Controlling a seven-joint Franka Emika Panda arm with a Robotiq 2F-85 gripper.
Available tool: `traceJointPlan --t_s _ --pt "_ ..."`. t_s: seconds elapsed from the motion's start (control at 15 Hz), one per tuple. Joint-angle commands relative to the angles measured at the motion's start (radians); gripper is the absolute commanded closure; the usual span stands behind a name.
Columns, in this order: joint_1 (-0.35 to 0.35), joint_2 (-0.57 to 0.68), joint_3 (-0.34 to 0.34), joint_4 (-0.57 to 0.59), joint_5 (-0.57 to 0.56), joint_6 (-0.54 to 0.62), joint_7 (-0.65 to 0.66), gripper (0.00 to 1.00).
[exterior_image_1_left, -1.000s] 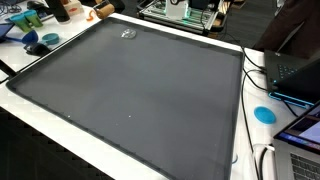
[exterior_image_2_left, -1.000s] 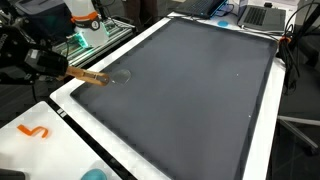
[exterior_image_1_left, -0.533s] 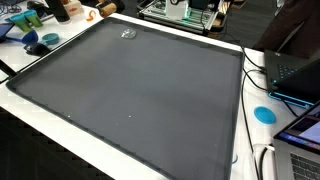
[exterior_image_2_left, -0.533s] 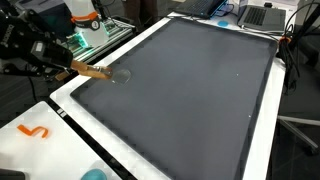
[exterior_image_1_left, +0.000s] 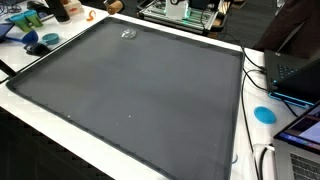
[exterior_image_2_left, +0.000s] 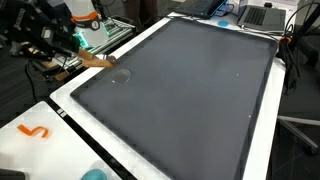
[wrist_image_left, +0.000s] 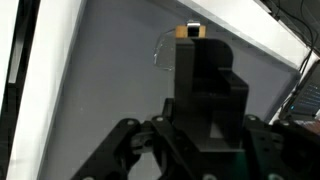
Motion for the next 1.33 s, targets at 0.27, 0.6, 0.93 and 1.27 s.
traceJointPlan --t_s 0.27,0.6,0.93,1.27 --pt "0.067 -0.201 0.017 -0.200 -0.111 0.108 0.079 0.75" --pt "0.112 -0.313 0.046 -0.307 -0.154 0.220 0.180 0.75" --pt "0.150 -0.421 0.090 -0.391 -0.220 0.313 0.319 0.75" --pt "0.187 -0.516 0.137 -0.444 -0.301 0.302 0.486 0.75"
